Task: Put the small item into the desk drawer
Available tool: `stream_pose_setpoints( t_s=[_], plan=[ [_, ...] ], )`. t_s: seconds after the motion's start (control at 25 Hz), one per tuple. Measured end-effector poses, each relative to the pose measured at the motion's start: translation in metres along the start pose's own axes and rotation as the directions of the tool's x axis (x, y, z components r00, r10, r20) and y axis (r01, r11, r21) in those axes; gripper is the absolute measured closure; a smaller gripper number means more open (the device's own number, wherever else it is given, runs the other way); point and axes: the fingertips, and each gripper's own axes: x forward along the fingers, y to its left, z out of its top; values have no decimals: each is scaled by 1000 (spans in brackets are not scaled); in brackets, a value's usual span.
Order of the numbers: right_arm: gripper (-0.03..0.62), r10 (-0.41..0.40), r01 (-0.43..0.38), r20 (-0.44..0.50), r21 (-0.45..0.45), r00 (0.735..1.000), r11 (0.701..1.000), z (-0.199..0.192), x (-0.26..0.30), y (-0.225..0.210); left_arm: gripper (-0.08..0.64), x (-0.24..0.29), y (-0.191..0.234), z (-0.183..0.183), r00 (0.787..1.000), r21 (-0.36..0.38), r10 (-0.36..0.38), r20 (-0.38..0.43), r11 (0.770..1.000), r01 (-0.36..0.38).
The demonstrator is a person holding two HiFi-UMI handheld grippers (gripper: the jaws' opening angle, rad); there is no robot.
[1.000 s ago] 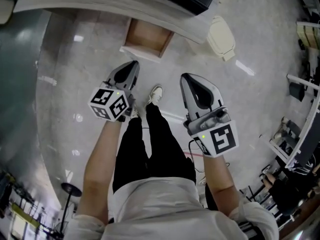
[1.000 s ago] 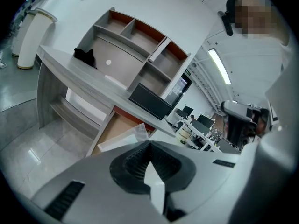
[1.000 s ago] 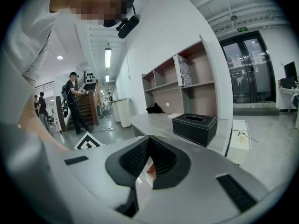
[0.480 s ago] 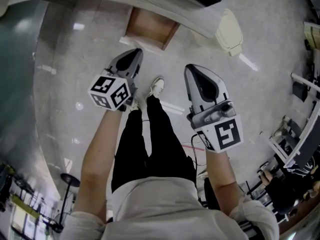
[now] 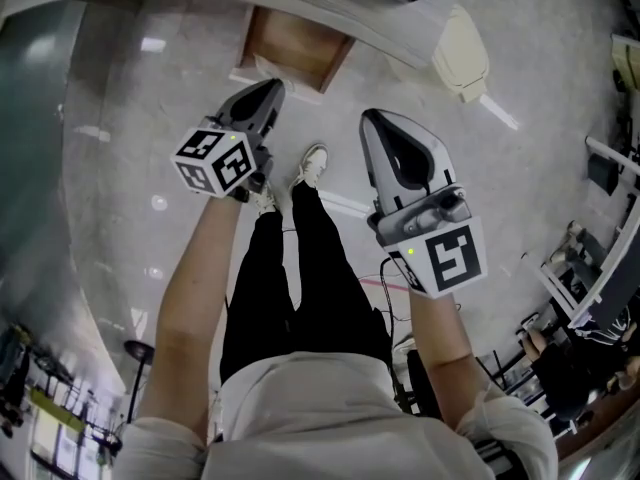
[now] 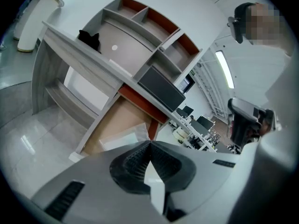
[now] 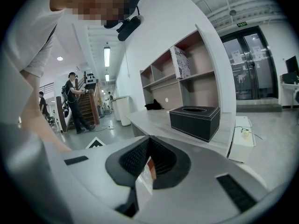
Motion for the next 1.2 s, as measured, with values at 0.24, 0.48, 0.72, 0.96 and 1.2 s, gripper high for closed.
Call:
stream_pose_setpoints(
  t_s=[0.24,0.48,0.72,0.96,1.2],
  plan=[
    [569,-2,2,-22,6,1000,1000,-10,2,-7,543,10,29,-31,997,-50,38,-67,998,-42],
    [569,5,-5,-25,5,1000,1000,-17,8,-11,543,7,57,-51,980,-14,161,-118,986,-163],
    [569,13,-13,-32,3,999,1000,-20,13,-14,543,9,69,-55,962,-8,239,-129,970,-242],
    [569,20,-20,-36,0,999,1000,-18,16,-14,543,13,69,-53,960,-31,253,-120,966,-258],
    [569,23,-23,-37,-1,999,1000,-16,19,-13,543,17,74,-53,957,-47,265,-117,961,-272]
  ],
)
